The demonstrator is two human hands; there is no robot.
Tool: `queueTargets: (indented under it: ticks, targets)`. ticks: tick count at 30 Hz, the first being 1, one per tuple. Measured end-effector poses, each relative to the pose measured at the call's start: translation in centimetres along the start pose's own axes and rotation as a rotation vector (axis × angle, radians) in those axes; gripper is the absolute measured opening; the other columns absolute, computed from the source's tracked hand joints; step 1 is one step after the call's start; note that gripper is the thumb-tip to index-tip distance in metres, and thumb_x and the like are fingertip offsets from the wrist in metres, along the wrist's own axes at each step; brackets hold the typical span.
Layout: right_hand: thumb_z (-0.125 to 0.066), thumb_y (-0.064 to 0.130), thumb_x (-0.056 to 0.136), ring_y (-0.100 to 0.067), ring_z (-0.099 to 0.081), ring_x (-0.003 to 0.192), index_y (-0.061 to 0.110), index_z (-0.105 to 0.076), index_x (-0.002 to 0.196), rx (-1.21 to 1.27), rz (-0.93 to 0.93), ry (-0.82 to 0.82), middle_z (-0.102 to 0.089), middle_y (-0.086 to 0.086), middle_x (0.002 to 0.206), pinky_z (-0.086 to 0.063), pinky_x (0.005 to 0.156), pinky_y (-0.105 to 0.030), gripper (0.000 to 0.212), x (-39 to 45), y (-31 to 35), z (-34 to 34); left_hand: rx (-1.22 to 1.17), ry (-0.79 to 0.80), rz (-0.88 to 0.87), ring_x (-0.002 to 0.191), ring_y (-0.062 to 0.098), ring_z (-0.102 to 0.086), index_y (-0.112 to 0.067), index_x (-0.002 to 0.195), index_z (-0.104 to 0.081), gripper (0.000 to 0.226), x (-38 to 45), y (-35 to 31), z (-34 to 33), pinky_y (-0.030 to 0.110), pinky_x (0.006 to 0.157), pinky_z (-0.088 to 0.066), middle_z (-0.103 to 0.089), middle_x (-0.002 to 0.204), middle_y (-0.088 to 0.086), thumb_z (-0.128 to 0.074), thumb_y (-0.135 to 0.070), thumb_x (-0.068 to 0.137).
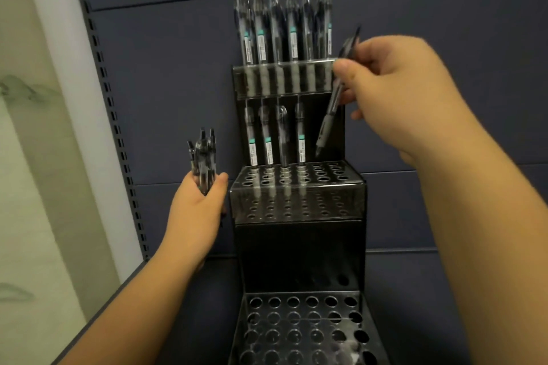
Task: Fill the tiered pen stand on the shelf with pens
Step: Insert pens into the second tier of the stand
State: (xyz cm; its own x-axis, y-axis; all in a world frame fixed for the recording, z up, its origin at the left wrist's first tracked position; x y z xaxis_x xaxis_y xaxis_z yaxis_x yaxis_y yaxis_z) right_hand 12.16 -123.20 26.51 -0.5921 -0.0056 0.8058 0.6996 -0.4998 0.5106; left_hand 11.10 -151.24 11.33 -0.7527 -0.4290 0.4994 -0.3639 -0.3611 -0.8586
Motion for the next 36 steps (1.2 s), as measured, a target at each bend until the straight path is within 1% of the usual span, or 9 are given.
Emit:
queueTargets:
  ticks: [2, 6, 9, 15, 21, 25, 27, 32, 36]
  targets:
    - [-0.059, 0.038, 0.098, -0.026, -0.071, 0.082, 0.014, -0.071, 0.095, -0.019, -0.01, 0.049, -0.073, -0.01, 0.086, -0.059, 0.074, -0.055, 0.027, 0.0, -0.4, -1.0, 0.01, 0.023, 0.002, 0.09, 0.028, -0.068, -0.023, 0.099, -0.061, 0.012, 0.1, 0.1, -0.2, 0.053, 0.083, -0.054, -0.071, 0.094, 0.008, -0.061, -0.036, 0.098]
    - [-0.059, 0.035, 0.1, -0.023, -0.07, 0.085, 0.012, -0.07, 0.101, -0.068, -0.014, 0.1, -0.072, -0.006, 0.087, -0.059, 0.078, -0.052, 0.024, 0.0, -0.7, -2.0, 0.007, 0.058, 0.0, 0.09, 0.018, -0.066, -0.025, 0.099, -0.06, 0.006, 0.3, 0.5, -0.7, 0.038, 0.077, -0.051, -0.07, 0.093, -0.002, -0.063, -0.03, 0.097]
    - [-0.059, 0.036, 0.101, -0.02, -0.07, 0.084, 0.015, -0.07, 0.102, -0.094, -0.036, 0.147, -0.071, -0.003, 0.085, -0.059, 0.08, -0.049, 0.024, -0.1, -1.0, -2.6, -0.007, 0.083, -0.009, 0.094, 0.013, -0.066, -0.027, 0.106, -0.061, 0.008, 0.2, 0.5, -1.1, 0.034, 0.08, -0.051, -0.07, 0.097, -0.006, -0.063, -0.028, 0.098]
    - [-0.067, 0.043, 0.095, -0.017, -0.071, 0.076, 0.017, -0.074, 0.084, -0.078, -0.088, 0.111, -0.072, 0.0, 0.073, -0.059, 0.079, -0.043, 0.029, -0.3, -1.4, -2.4, -0.105, 0.097, 0.044, 0.097, 0.013, -0.071, -0.031, 0.11, -0.065, 0.018, 0.2, 1.0, -1.0, 0.046, 0.093, -0.055, -0.075, 0.102, -0.007, -0.07, -0.031, 0.094]
    - [-0.066, 0.044, 0.095, -0.018, -0.071, 0.076, 0.031, -0.065, 0.084, -0.136, -0.054, 0.079, -0.072, 0.004, 0.081, -0.058, 0.081, -0.043, 0.017, -0.4, -0.9, -2.3, -0.143, 0.064, 0.059, 0.079, 0.0, -0.07, -0.028, 0.101, -0.067, 0.012, 0.0, 0.7, -0.8, 0.029, 0.074, -0.05, -0.075, 0.088, -0.013, -0.072, -0.032, 0.091]
    - [-0.065, 0.044, 0.096, -0.017, -0.07, 0.079, 0.026, -0.073, 0.105, -0.165, -0.07, 0.096, -0.073, 0.006, 0.085, -0.058, 0.083, -0.042, 0.022, -0.5, -0.8, -2.0, -0.183, 0.03, 0.08, 0.083, 0.01, -0.073, -0.026, 0.103, -0.069, 0.016, -0.2, 0.6, -0.5, 0.027, 0.071, -0.052, -0.077, 0.09, -0.007, -0.07, -0.036, 0.091]
    - [-0.064, 0.044, 0.097, -0.018, -0.07, 0.08, 0.023, -0.073, 0.112, -0.181, -0.074, 0.096, -0.074, 0.005, 0.09, -0.058, 0.083, -0.042, 0.027, -0.5, -0.8, -2.0, -0.176, 0.01, 0.08, 0.085, 0.02, -0.073, -0.025, 0.103, -0.069, 0.018, -0.3, 0.6, -0.2, 0.033, 0.072, -0.057, -0.076, 0.09, 0.002, -0.068, -0.039, 0.092]
    - [-0.061, 0.044, 0.098, -0.024, -0.071, 0.072, 0.012, -0.073, 0.101, -0.245, -0.071, 0.134, -0.075, -0.009, 0.086, -0.059, 0.078, -0.045, 0.034, -0.3, -1.3, -2.2, -0.157, -0.009, 0.081, 0.091, 0.033, -0.07, -0.028, 0.1, -0.069, 0.016, -0.4, 0.3, 0.0, 0.048, 0.085, -0.056, -0.073, 0.093, 0.014, -0.067, -0.042, 0.092]
    - [-0.063, 0.043, 0.098, -0.018, -0.069, 0.074, 0.019, -0.075, 0.096, -0.19, -0.075, 0.136, -0.075, -0.002, 0.084, -0.059, 0.08, -0.043, 0.027, -0.3, -1.3, -2.0, -0.137, -0.012, 0.086, 0.091, 0.035, -0.07, -0.029, 0.098, -0.068, 0.015, -0.6, 0.2, 0.0, 0.052, 0.087, -0.055, -0.073, 0.093, 0.015, -0.066, -0.043, 0.092]
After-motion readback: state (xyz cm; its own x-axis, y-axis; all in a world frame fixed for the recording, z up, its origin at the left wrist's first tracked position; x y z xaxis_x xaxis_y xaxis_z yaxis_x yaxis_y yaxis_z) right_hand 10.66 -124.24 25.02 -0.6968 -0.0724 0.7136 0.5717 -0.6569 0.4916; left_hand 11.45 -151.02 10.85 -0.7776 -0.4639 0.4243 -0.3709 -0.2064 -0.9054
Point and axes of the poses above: each hand's wrist, its own x-axis towards the middle knuckle, its own z-axis out of the back of the hand, y = z × x, the point moved 10 cm from there along x, towards the middle knuckle
